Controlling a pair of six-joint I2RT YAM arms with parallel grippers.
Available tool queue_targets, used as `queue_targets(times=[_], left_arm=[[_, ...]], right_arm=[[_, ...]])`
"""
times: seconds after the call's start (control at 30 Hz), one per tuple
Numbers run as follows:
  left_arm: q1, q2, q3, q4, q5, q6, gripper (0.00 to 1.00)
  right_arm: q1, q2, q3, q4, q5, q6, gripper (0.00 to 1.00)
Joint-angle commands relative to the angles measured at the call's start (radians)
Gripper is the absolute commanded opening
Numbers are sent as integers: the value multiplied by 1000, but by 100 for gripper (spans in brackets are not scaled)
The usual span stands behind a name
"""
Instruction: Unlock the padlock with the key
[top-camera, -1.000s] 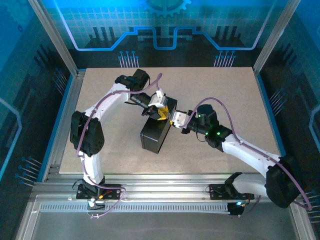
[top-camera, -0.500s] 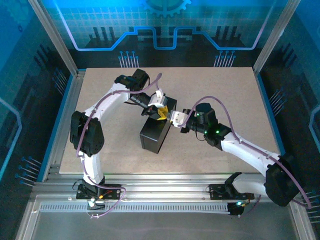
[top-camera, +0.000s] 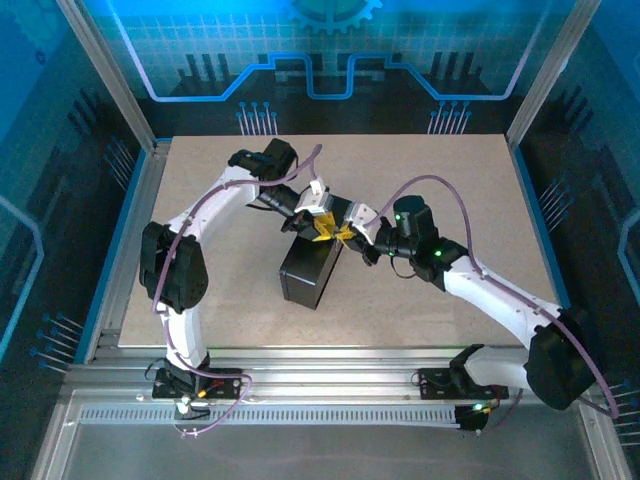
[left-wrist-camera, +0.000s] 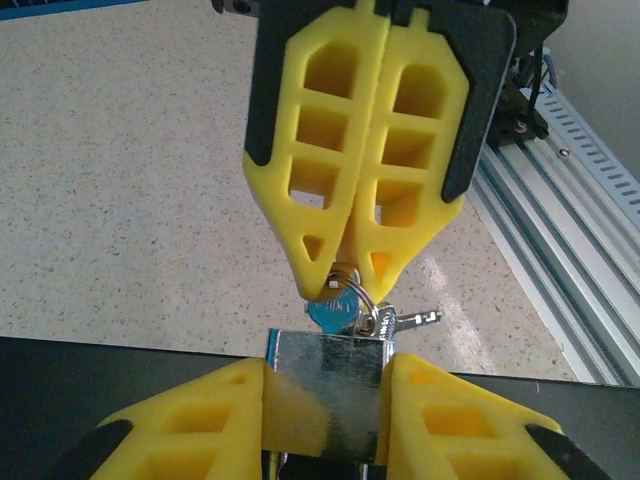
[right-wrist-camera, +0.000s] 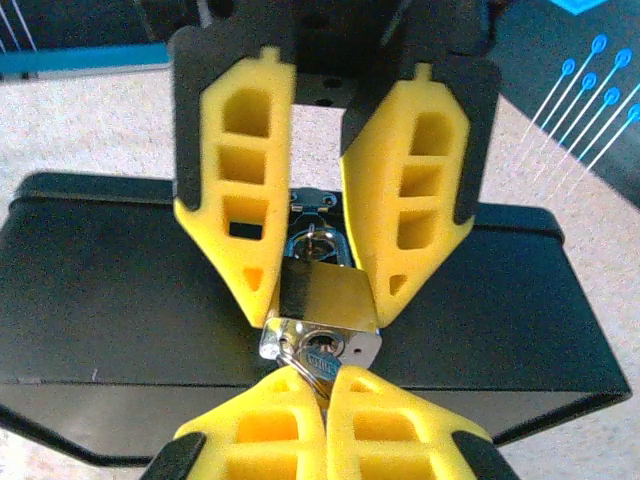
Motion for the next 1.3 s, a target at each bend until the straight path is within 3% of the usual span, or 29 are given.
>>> queue_targets(times=[0.0, 0.37, 0.43, 0.5, 0.73, 0.97, 1.27], left_arm=[[-30, -3, 27, 3, 89, 13, 3], [-41, 2, 49, -14, 98, 21, 3], [-40, -2, 51, -7, 101, 11, 8], [-40, -10, 43, 16, 101, -10, 18], [-32, -15, 36, 28, 76, -34, 27], [-18, -34, 16, 86, 97, -85, 47], [15, -61, -3, 168, 139, -160, 58]], right_arm=[[2, 18, 73, 85, -114, 244, 0], [-9, 84, 99, 112, -128, 495, 0], [-12, 84, 106, 109, -132, 526, 0], [-12, 76, 118, 68, -115, 503, 0], [-54, 72, 92, -15, -127, 425, 0], [-78, 72, 60, -20, -134, 396, 0], [-82, 85, 57, -75, -116, 342, 0]])
